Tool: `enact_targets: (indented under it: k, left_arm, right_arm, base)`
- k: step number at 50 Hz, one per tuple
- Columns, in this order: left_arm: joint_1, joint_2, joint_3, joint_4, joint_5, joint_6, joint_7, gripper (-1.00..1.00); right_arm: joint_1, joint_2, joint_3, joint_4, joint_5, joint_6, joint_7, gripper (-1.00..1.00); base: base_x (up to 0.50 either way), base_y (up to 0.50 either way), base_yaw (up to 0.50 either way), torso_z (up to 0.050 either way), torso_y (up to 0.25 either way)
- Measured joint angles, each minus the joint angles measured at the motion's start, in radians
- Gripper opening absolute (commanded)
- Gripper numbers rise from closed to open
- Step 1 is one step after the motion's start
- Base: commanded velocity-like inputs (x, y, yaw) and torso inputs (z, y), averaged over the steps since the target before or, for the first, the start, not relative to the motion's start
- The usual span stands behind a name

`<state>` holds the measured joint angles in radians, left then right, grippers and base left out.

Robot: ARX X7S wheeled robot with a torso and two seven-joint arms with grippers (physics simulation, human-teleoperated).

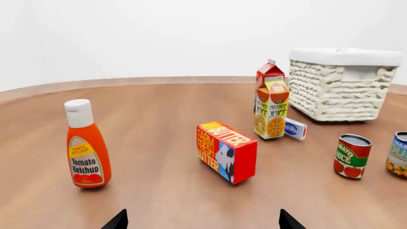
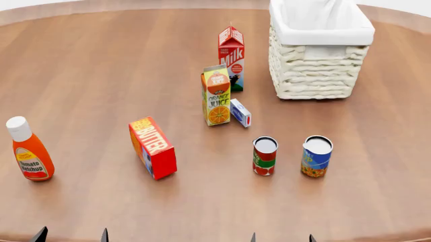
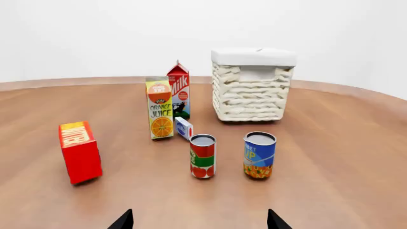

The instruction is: Pick up the tomato sauce, and put it in the basket.

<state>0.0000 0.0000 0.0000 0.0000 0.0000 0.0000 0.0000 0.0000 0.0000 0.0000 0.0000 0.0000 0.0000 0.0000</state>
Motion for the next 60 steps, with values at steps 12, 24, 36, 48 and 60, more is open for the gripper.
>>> enact_targets:
  k: [12,24,36,48,60]
  left_arm:
    - [0.021,-0.027,0.020,0.075,-0.028,-0.020,-0.031,1.00]
    - [0.157,-0.067,0.013,0.450,-0.057,-0.083,-0.081,1.00]
    - [0.260,-0.100,0.005,0.694,-0.085,-0.102,-0.109,1.00]
    - [0.287,-0.122,0.015,0.759,-0.082,-0.102,-0.134,1.00]
    - [0.295,-0.138,0.028,0.776,-0.076,-0.099,-0.154,1.00]
  right_arm:
    - [-0.033,0.027,-0.027,-0.101,0.023,0.026,0.028,1.00]
    - [-0.156,0.064,-0.039,-0.447,0.058,0.080,0.064,1.00]
    - [-0.238,0.092,-0.047,-0.666,0.073,0.112,0.097,1.00]
    - [-0.251,0.110,-0.051,-0.720,0.100,0.128,0.118,1.00]
    - [-0.256,0.128,-0.058,-0.735,0.117,0.129,0.135,1.00]
  base:
    - [0.00,0.00,0.00,0.000,0.000]
    - [0.00,0.00,0.00,0.000,0.000]
    - [0.08,0.00,0.00,0.000,0.000]
    - [0.50,0.00,0.00,0.000,0.000]
    - [0.50,0.00,0.00,0.000,0.000]
